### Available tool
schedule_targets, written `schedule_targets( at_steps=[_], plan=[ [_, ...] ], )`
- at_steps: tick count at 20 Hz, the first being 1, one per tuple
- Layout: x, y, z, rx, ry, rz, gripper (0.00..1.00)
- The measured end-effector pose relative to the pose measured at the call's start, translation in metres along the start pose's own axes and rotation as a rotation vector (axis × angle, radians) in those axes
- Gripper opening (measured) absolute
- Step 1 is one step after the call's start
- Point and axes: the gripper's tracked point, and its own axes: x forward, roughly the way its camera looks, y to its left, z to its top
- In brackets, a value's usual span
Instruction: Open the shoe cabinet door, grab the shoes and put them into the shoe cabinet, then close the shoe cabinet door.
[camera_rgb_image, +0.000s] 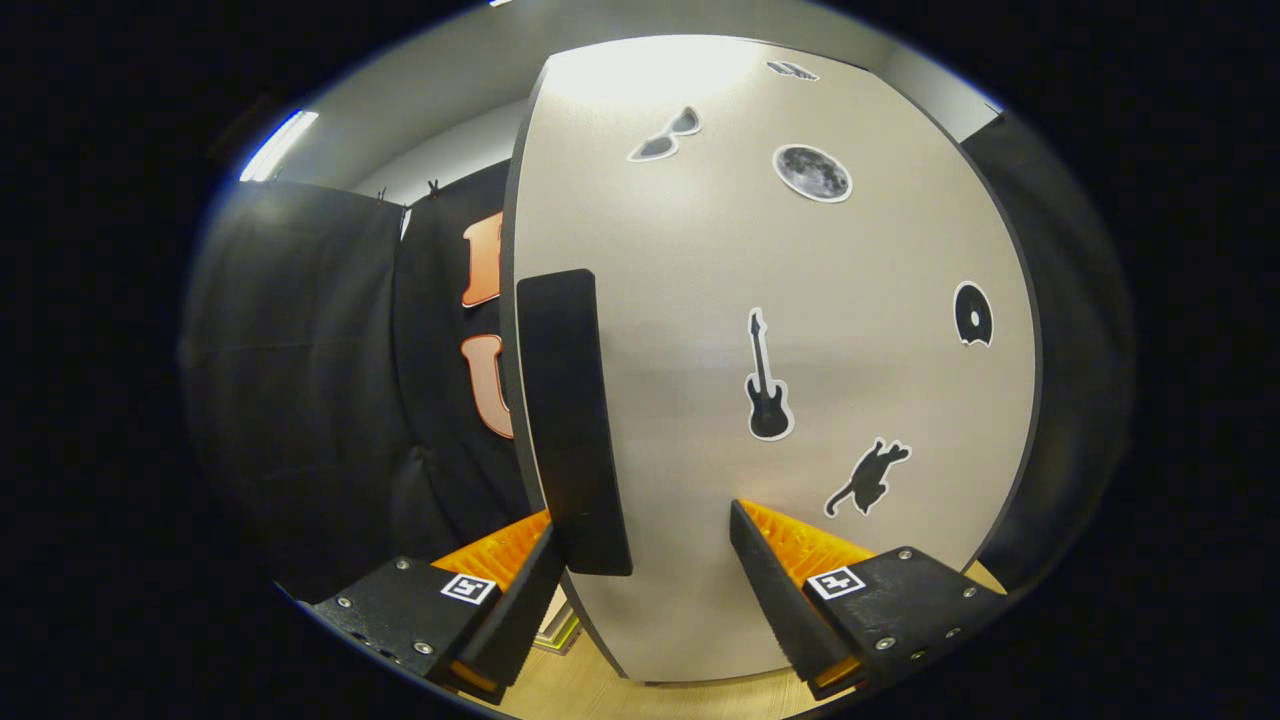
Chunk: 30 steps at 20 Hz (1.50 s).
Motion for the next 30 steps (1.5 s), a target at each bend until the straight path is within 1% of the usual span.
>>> schedule_targets(
  at_steps=[4,9,11,12,14,19,23,26,30],
  plan=[
    [0.003,0.000,-0.002,-0.005,-0.003,-0.018,0.98],
    [0.006,0.000,-0.001,-0.003,0.002,-0.022,0.98],
    [0.001,0.001,-0.003,0.020,0.032,-0.021,0.98],
    [-0.004,0.003,0.002,0.032,0.019,-0.020,0.98],
    [-0.021,0.002,0.016,0.026,-0.025,-0.033,0.97],
    [-0.075,-0.004,0.016,0.017,0.024,-0.056,0.97],
    [-0.127,-0.016,0.021,-0.010,0.027,-0.104,0.97],
    [-0.166,-0.028,0.024,-0.057,0.036,-0.158,0.97],
    [-0.215,-0.030,0.029,-0.040,0.032,-0.181,0.97]
  ],
)
